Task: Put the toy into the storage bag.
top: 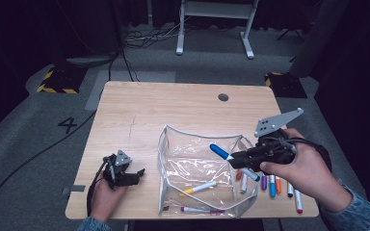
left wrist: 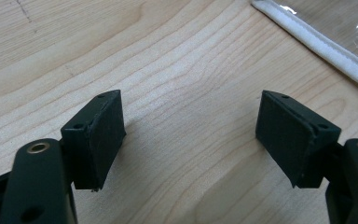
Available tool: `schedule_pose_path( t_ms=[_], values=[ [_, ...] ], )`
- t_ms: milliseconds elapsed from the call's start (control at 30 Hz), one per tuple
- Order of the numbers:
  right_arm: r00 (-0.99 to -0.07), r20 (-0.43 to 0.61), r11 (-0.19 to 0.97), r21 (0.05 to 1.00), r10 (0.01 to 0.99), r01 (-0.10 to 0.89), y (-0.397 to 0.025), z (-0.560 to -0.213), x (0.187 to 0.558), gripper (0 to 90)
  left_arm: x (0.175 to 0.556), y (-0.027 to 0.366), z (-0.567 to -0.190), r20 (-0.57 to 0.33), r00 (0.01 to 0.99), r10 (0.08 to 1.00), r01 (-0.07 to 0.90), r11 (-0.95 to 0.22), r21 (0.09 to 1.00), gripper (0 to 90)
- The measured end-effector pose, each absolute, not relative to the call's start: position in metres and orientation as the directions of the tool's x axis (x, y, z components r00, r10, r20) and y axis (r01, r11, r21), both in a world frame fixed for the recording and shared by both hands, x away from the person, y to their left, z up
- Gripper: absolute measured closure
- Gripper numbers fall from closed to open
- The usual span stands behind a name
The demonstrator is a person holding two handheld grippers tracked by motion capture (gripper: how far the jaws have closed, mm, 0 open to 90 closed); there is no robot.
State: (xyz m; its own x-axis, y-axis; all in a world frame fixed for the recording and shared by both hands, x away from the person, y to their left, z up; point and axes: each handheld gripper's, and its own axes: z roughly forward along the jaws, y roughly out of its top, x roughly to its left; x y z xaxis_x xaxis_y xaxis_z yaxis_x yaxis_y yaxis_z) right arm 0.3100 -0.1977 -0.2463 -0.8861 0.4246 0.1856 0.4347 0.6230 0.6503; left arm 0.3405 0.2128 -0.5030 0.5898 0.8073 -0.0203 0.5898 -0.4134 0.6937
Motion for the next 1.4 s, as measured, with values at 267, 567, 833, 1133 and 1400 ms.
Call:
schedule_pose_path(
  t_ms=[267,567,833,1133,1400],
  values=[
    [-0.92,0.191,0.683,0.621,0.343,0.384,-0.169,-0.253,0.312,76.9,0.34,0.213,-0.503,-0.019,0.588,0.808,0.59,-0.413,0.693,23.9],
    [-0.941,0.207,0.761,0.552,0.269,0.339,-0.135,-0.272,0.314,76.9,0.34,0.213,-0.503,-0.023,0.584,0.811,0.592,-0.407,0.696,23.9],
    [-0.954,0.207,0.837,0.463,0.219,0.293,-0.111,-0.294,0.315,76.8,0.34,0.213,-0.503,-0.022,0.588,0.809,0.591,-0.411,0.694,23.8],
    [-0.961,0.208,0.885,0.39,0.184,0.254,-0.094,-0.313,0.321,76.9,0.34,0.213,-0.503,-0.019,0.59,0.807,0.59,-0.414,0.693,23.8],
    [-0.957,0.215,0.917,0.309,0.192,0.254,-0.086,-0.34,0.325,76.8,0.34,0.213,-0.503,-0.018,0.59,0.807,0.589,-0.415,0.693,23.8]
  ],
)
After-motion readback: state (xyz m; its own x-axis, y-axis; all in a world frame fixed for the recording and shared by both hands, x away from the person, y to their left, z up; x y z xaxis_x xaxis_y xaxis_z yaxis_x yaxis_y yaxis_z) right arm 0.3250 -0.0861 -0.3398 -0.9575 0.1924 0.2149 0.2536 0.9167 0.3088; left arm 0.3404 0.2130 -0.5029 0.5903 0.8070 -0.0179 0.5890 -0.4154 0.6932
